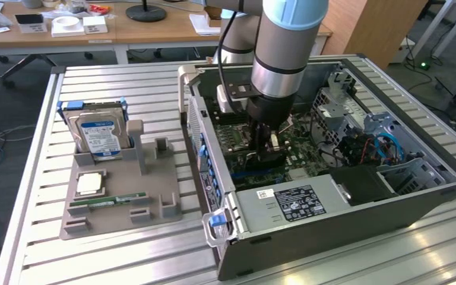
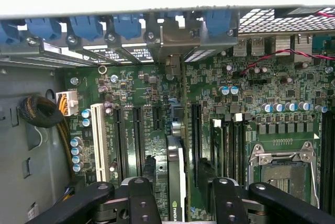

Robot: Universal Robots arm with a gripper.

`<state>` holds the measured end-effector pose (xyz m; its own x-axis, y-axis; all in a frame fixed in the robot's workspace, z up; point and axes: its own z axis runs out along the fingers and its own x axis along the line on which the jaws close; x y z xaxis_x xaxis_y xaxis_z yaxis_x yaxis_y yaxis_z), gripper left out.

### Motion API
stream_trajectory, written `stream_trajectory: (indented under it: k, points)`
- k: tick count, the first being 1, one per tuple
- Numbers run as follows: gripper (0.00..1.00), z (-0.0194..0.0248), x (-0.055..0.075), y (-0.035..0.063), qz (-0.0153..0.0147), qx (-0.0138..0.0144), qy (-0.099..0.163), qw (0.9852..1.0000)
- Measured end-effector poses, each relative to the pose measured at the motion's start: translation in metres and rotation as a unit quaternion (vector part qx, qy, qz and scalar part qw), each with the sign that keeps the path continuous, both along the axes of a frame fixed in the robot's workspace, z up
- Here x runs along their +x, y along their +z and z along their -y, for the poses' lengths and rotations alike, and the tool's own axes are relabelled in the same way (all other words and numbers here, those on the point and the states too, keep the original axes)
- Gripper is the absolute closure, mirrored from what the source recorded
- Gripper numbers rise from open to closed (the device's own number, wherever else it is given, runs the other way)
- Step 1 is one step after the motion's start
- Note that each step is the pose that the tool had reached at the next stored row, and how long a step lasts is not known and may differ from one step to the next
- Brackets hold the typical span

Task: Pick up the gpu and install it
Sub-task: 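Insert the gpu into the slot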

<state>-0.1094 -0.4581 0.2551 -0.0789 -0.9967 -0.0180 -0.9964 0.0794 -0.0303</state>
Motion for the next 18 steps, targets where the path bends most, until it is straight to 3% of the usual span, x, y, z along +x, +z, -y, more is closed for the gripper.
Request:
stream_trajectory:
  k: [7, 9, 11, 12, 18]
  points:
    - [0.55, 0.0, 0.0, 0.0, 0.0, 0.0, 0.0, 1.0]
    - [0.62, 0.0, 0.0, 0.0, 0.0, 0.0, 0.0, 1.0]
    - [0.62, 0.0, 0.0, 0.0, 0.0, 0.0, 0.0, 1.0]
    - [0.69, 0.0, 0.0, 0.0, 0.0, 0.0, 0.0, 1.0]
    - [0.71, 0.0001, 0.0, 0.0, 0.0, -0.0001, 0.0, 1.0]
